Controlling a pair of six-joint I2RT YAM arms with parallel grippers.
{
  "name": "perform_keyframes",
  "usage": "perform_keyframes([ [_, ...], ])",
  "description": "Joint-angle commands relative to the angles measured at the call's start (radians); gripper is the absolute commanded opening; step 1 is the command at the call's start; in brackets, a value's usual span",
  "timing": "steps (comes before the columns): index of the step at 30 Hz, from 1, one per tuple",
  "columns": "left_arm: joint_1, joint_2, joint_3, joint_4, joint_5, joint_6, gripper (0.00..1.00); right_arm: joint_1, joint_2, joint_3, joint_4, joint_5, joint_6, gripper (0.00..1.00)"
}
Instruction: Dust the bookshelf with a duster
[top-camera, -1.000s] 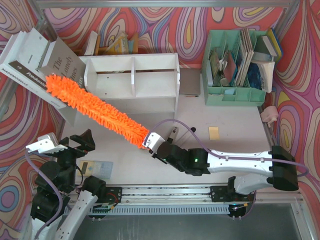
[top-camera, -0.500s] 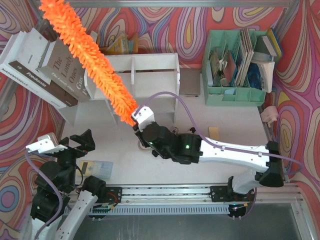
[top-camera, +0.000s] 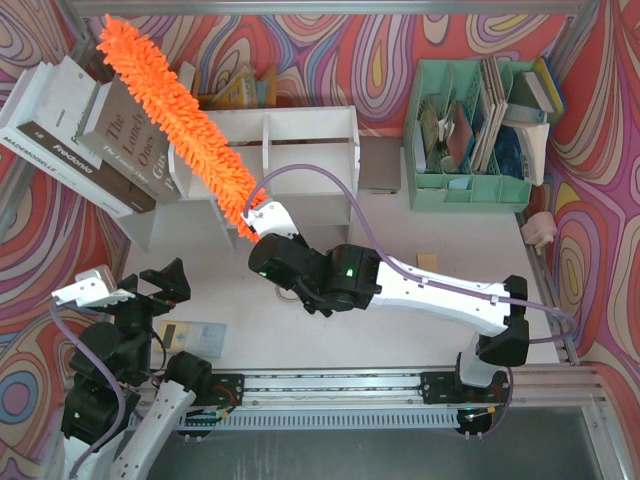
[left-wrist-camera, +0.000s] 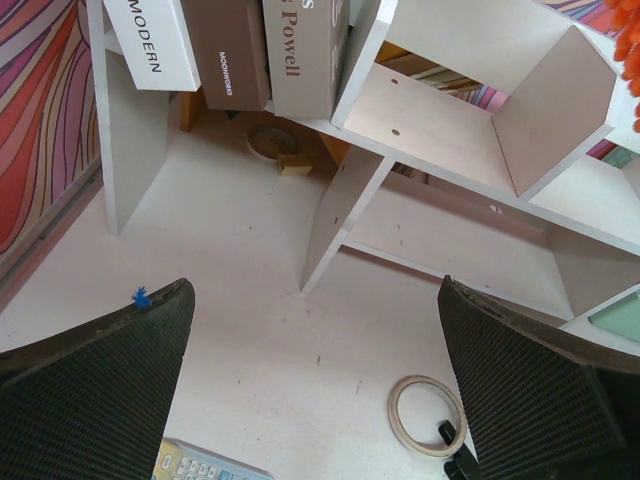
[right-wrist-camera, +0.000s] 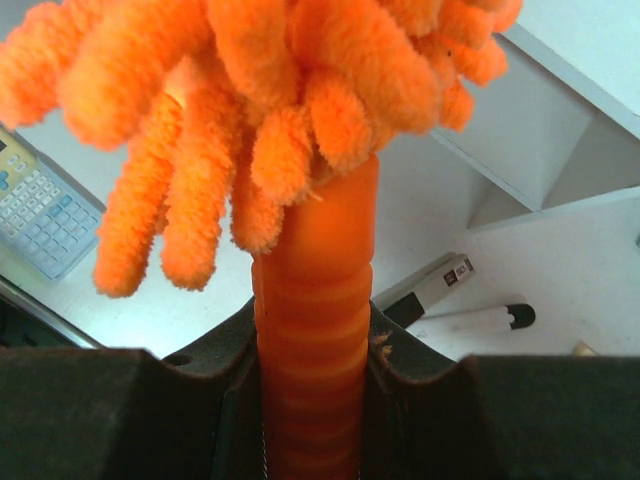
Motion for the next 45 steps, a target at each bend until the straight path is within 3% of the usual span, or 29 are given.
perform_keyframes([
  [1,0.001,0.009,-0.010,0.017,0.009,-0.007,0.98,-0.003,0.012,0.079,-0.131,0.051,0.032,0.00],
  [15,0.001,0.015,-0.009,0.017,0.006,-0.006,0.98,-0.004,0.126,0.155,-0.216,-0.005,0.058,0.00],
  [24,0.003,0.018,-0.008,0.018,0.011,-0.005,0.98,-0.003,0.162,0.185,-0.327,0.068,0.141,0.00],
  [40,0.003,0.011,-0.008,0.017,0.008,-0.007,0.98,-0.067,0.115,0.197,-0.507,0.188,0.341,0.00],
  [45,0.003,0.011,-0.008,0.017,0.009,-0.007,0.98,-0.071,0.079,0.166,-0.429,0.148,0.282,0.00],
])
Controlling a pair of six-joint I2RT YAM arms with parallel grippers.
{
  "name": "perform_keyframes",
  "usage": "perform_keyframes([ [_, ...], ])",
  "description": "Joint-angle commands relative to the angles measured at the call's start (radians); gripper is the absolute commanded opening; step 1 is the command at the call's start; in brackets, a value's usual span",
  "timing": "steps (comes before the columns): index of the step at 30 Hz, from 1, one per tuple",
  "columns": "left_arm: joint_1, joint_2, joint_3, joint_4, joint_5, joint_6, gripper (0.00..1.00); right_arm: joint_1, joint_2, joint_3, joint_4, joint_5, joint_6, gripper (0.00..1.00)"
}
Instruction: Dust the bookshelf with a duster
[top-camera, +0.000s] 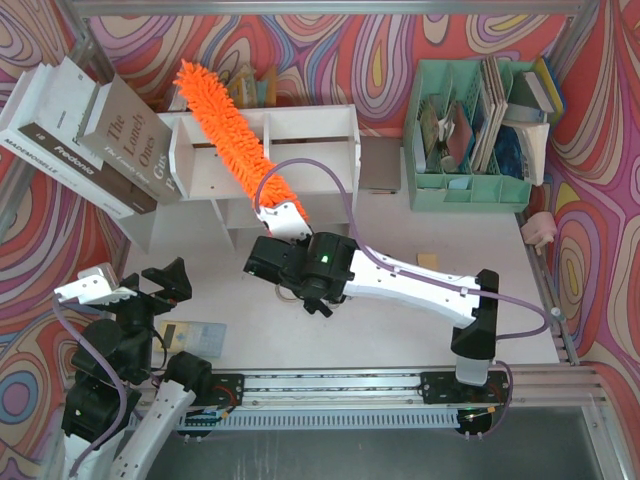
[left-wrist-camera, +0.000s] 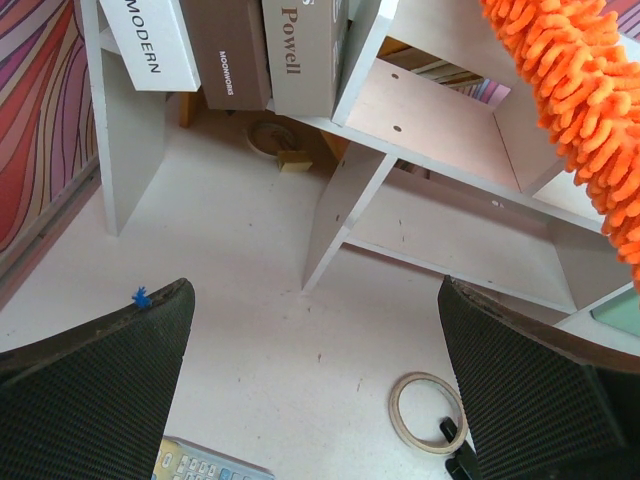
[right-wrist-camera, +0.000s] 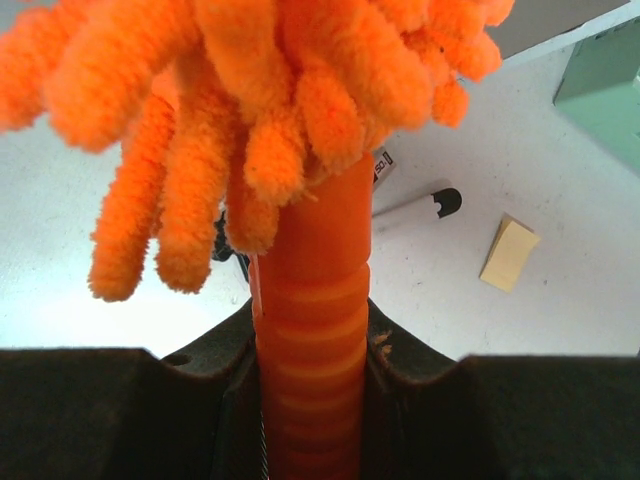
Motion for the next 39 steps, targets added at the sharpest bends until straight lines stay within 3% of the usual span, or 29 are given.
perform_keyframes([
  [1,0.003,-0.002,-0.008,0.017,0.003,-0.008,0.98,-0.019,-0.073,-0.005,0.058,0.031,0.011,0.00],
  [7,0.003,-0.004,-0.008,0.015,0.001,-0.008,0.98,0.021,-0.074,0.000,0.179,-0.033,-0.065,0.00],
  [19,0.003,-0.006,-0.008,0.015,0.001,-0.008,0.98,0.059,0.041,0.096,0.128,-0.086,-0.040,0.00],
  [32,0.003,-0.006,-0.009,0.015,0.002,-0.008,0.98,0.040,0.056,0.094,-0.037,0.053,0.067,0.00],
  [39,0.004,-0.007,-0.009,0.015,0.001,-0.010,0.98,0.014,0.008,0.070,-0.043,0.082,0.085,0.00],
])
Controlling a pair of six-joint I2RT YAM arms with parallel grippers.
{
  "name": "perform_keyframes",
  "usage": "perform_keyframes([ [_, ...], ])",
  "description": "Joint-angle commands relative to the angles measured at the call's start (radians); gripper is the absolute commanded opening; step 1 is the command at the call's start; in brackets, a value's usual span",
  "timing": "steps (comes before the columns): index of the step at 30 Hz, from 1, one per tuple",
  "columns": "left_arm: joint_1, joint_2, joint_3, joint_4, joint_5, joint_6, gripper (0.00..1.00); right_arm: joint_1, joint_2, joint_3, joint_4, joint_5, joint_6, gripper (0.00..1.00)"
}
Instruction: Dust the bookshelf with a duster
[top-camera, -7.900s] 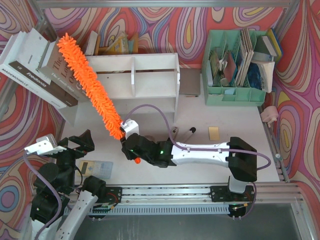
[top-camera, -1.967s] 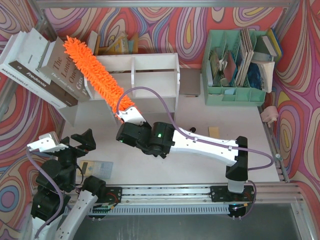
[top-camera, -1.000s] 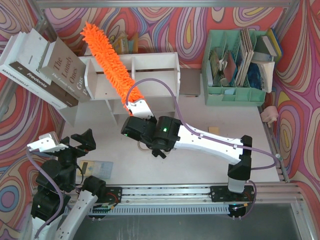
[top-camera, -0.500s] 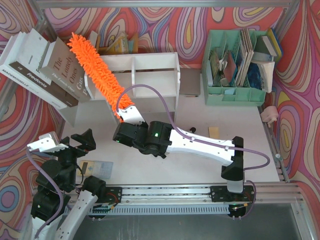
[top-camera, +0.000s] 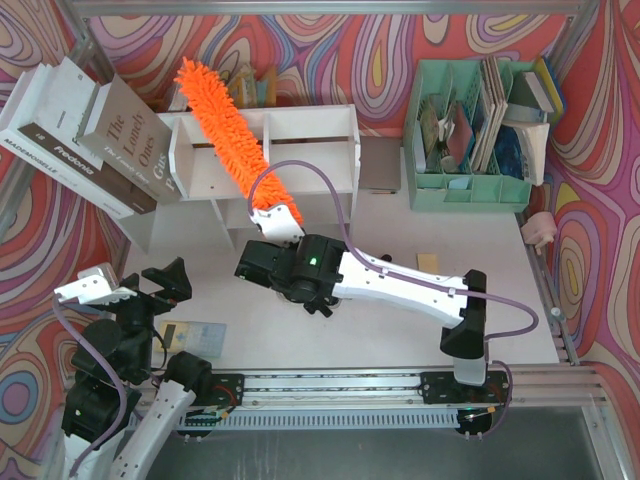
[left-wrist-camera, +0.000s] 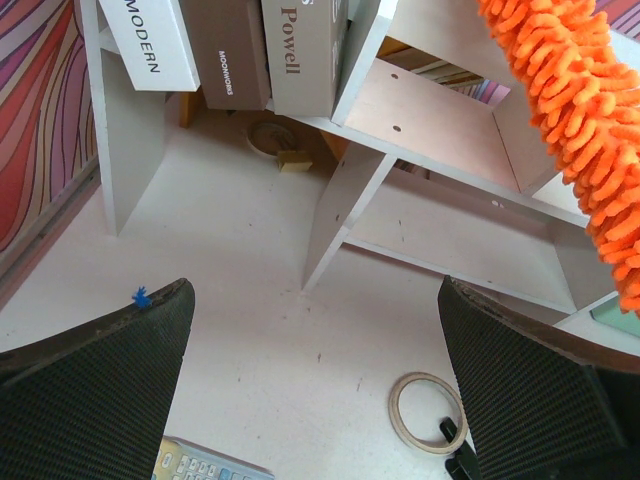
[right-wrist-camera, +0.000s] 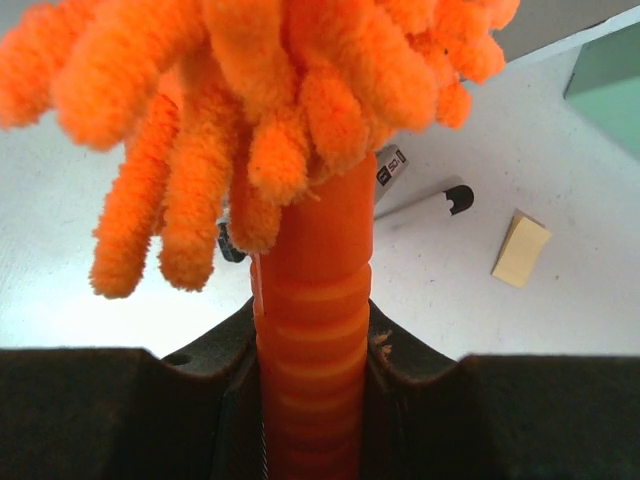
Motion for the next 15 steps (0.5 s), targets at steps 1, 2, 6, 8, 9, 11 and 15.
perform_keyframes([
  [1,0.003,-0.007,-0.009,0.015,0.002,-0.009,0.98,-0.012,-0.054,-0.001,0.007,0.073,0.031,0.00],
  [2,0.003,-0.006,-0.009,0.016,0.002,-0.009,0.98,-0.012,-0.061,-0.007,0.041,0.043,-0.002,0.00],
  [6,0.003,-0.002,-0.009,0.016,0.005,-0.009,0.98,0.014,-0.082,-0.044,0.194,-0.089,-0.088,0.00],
  [8,0.003,-0.003,-0.009,0.015,0.004,-0.009,0.98,0.050,-0.061,-0.026,0.221,-0.081,-0.107,0.00],
  [9,0.003,-0.004,-0.009,0.016,0.004,-0.009,0.98,0.060,-0.043,0.001,0.209,-0.082,-0.105,0.00],
  [11,0.003,-0.005,-0.009,0.017,0.004,-0.009,0.98,0.067,0.005,0.065,0.165,-0.088,-0.087,0.00],
  [15,0.006,-0.001,-0.009,0.018,0.007,-0.007,0.98,0.075,0.042,0.086,0.152,-0.106,-0.072,0.00],
])
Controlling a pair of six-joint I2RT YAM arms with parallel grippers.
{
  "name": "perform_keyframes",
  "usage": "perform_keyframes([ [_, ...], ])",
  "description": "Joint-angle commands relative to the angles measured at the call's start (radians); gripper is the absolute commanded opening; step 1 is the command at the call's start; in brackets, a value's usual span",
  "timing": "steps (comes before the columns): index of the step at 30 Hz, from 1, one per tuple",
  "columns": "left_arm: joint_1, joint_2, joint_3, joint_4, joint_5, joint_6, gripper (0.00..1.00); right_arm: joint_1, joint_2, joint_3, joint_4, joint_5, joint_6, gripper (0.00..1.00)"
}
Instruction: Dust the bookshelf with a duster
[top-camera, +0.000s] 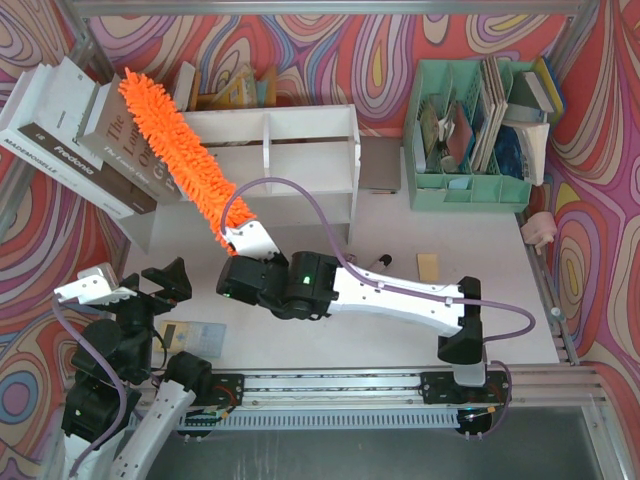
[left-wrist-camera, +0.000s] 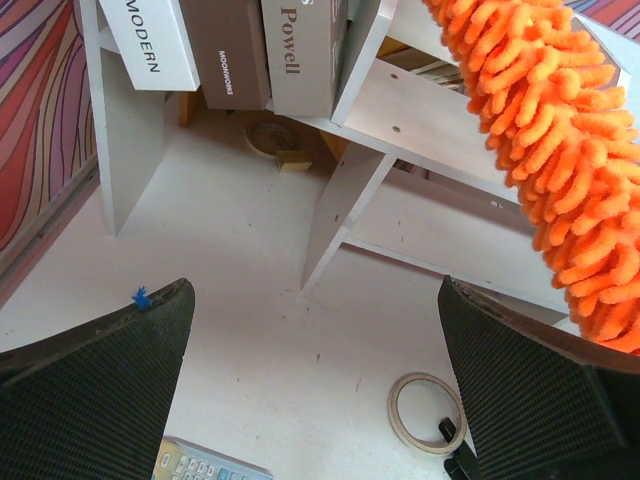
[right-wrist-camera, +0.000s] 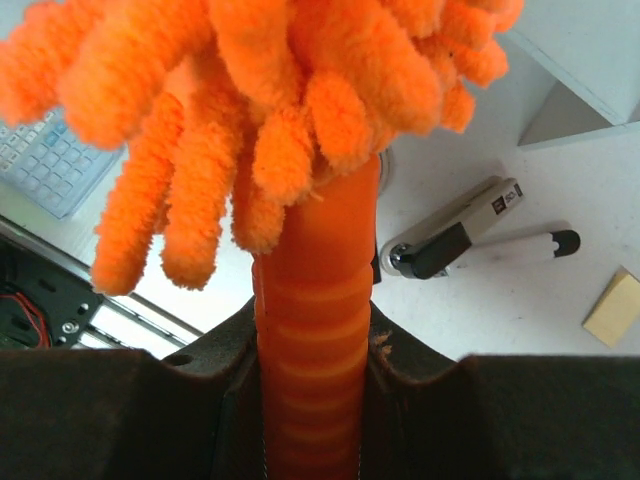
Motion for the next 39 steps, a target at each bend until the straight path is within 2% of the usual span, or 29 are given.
perform_keyframes([
  [1,0.007,0.000,-0.009,0.018,0.008,-0.005,0.98,-0.001,0.032,0.042,0.029,0.007,0.012,0.00],
  [14,0.015,0.002,-0.010,0.021,0.019,-0.005,0.98,-0.005,0.033,0.037,-0.116,0.204,0.133,0.00],
  [29,0.017,-0.002,-0.009,0.020,0.017,-0.008,0.98,-0.044,-0.067,0.053,-0.179,0.310,0.171,0.00],
  [35,0.016,-0.006,-0.011,0.020,0.016,-0.008,0.98,-0.048,-0.138,0.067,-0.081,0.312,0.021,0.00],
  [39,0.016,-0.004,-0.009,0.020,0.018,-0.008,0.98,-0.085,-0.202,0.032,-0.010,0.213,-0.185,0.00],
])
